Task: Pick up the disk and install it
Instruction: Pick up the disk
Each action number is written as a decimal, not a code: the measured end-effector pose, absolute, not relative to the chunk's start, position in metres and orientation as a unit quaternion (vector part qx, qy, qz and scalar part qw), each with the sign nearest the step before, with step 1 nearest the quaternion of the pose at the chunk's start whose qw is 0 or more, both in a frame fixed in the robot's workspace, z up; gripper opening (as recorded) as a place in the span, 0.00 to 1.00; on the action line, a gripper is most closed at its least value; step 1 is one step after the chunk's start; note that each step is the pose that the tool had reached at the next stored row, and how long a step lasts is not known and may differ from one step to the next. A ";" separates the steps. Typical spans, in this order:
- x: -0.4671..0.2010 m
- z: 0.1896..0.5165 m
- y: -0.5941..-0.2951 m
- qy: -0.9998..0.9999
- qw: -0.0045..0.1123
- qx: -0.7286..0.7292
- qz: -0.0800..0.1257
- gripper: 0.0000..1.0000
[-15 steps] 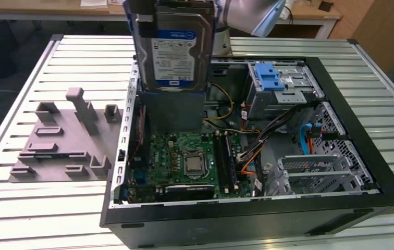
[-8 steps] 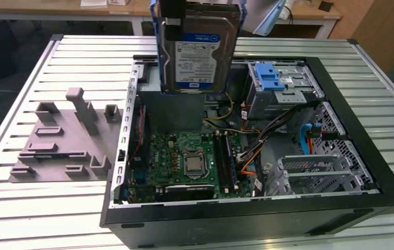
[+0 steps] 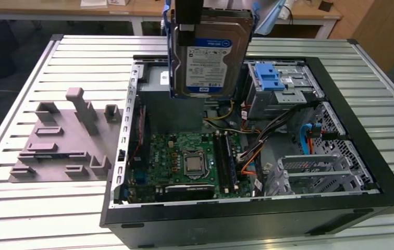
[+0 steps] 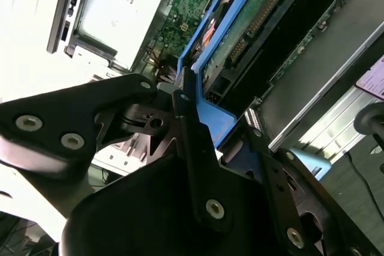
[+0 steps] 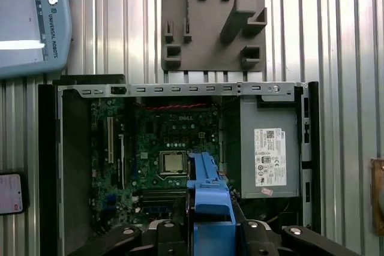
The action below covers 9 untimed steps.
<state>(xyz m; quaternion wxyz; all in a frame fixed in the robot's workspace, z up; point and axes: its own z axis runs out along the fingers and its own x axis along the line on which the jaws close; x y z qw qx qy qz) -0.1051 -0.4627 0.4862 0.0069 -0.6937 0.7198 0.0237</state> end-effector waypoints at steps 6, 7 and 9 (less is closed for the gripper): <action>-0.091 0.482 -0.468 0.720 0.007 -0.694 0.024 0.36; -0.089 0.481 -0.469 0.720 0.007 -0.694 0.024 0.36; -0.088 0.481 -0.469 0.720 0.007 -0.694 0.024 0.36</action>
